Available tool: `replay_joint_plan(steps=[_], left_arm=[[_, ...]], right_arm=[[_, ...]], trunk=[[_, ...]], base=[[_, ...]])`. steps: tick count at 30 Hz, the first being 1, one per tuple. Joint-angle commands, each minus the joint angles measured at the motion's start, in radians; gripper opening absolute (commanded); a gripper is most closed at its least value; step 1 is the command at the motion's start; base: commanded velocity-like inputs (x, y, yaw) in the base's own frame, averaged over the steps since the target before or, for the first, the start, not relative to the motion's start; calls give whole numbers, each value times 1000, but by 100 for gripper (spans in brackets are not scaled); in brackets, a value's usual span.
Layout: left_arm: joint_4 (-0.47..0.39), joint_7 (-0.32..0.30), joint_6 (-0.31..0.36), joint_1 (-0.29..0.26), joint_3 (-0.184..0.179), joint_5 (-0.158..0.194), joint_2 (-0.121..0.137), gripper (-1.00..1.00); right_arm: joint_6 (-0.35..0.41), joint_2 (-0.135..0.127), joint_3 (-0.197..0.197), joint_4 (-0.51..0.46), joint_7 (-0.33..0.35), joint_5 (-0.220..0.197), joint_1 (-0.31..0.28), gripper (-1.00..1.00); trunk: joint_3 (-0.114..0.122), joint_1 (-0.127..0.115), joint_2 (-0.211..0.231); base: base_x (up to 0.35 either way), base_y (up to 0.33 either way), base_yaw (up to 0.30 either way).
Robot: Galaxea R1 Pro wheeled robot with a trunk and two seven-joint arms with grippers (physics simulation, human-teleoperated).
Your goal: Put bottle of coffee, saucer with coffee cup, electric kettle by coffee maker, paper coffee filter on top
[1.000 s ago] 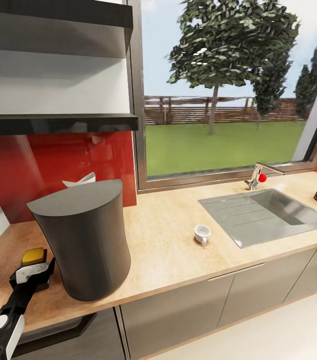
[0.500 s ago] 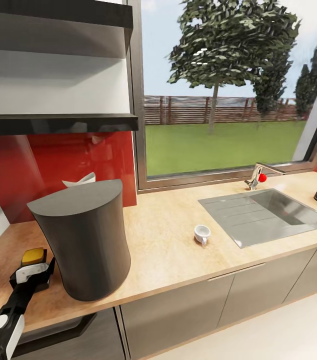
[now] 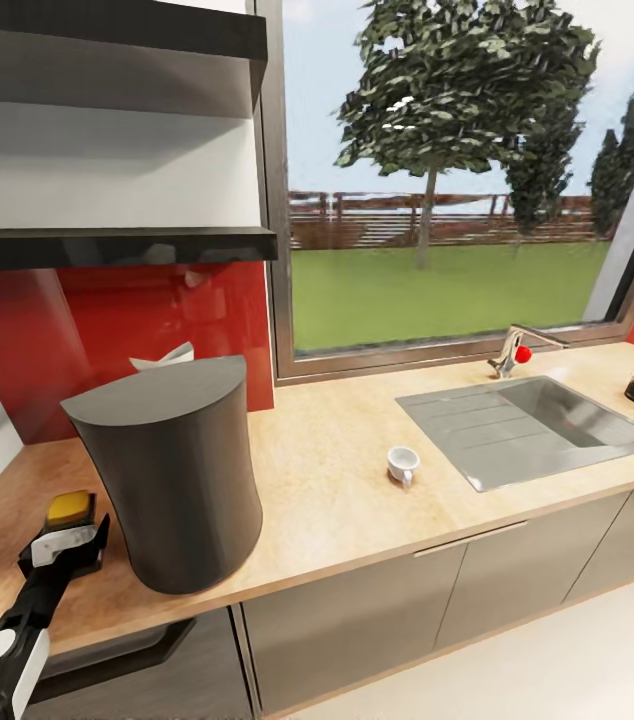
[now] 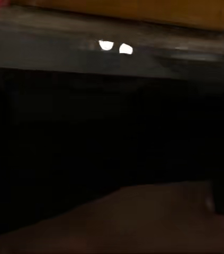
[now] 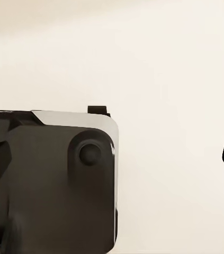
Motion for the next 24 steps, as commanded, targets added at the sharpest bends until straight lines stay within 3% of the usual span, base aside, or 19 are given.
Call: replay_joint_plan(steps=[1,24], left_arm=[[1,-8,-2,-1,4,-1,-1,100],[-7,-8,-2,-1,5,-1,0,100]], right_arm=[[-3,0,2,1,-3,2,-1,100],[-3,0,2,1,-3,3,-1,100]], trunk=[[-2,1,-2],[-2,1,-2]], base=[[-13,0,0],[-1,0,0]])
